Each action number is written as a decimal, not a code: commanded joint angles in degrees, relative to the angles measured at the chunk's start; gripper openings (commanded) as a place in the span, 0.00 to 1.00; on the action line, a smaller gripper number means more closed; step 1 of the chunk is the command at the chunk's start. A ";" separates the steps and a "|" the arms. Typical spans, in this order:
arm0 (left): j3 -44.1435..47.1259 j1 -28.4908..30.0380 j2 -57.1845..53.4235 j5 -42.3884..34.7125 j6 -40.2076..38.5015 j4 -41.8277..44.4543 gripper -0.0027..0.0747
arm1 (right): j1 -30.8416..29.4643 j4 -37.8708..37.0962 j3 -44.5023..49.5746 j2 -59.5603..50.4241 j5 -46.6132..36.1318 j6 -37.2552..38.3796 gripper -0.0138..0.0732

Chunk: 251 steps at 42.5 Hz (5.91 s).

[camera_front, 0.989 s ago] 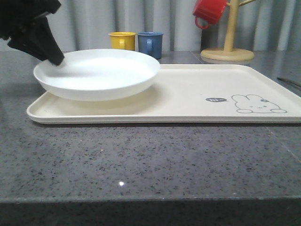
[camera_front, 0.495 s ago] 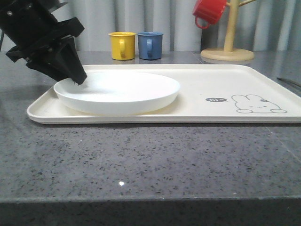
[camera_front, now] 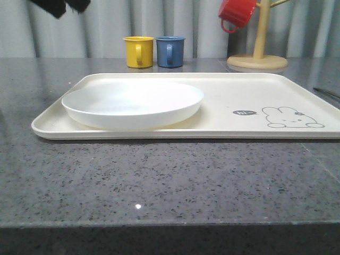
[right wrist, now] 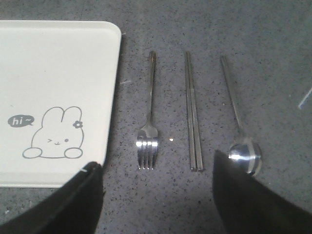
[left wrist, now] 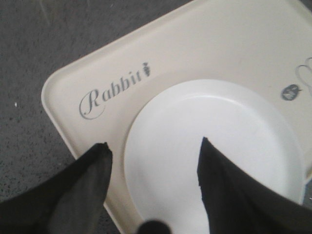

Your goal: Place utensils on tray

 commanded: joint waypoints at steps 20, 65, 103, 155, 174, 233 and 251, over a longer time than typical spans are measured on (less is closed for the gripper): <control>16.88 -16.96 -26.16 -5.06 -25.36 29.81 0.50 | -0.14 -0.82 -1.96 0.33 -3.53 -0.45 0.74; 23.58 -16.96 -38.22 -5.42 -25.36 29.33 0.50 | -0.14 -1.28 -17.31 24.58 10.48 -0.72 0.74; 23.58 -16.96 -38.22 -5.42 -25.36 29.33 0.50 | -2.14 6.51 -48.78 64.77 29.06 -7.83 0.74; 23.58 -16.96 -38.22 -5.42 -25.36 29.33 0.50 | 17.46 6.71 -49.06 61.10 30.68 -5.48 0.15; 23.58 -16.96 -38.22 -5.52 -25.36 29.33 0.50 | 19.61 6.65 -57.58 68.70 26.77 12.76 0.15; 23.58 -16.96 -38.22 -5.52 -25.36 29.33 0.50 | -7.90 0.63 -34.03 49.31 20.51 -3.73 0.56; 23.58 -16.96 -38.22 -5.52 -25.36 29.33 0.50 | -9.81 2.08 -34.03 56.36 19.00 -3.85 0.55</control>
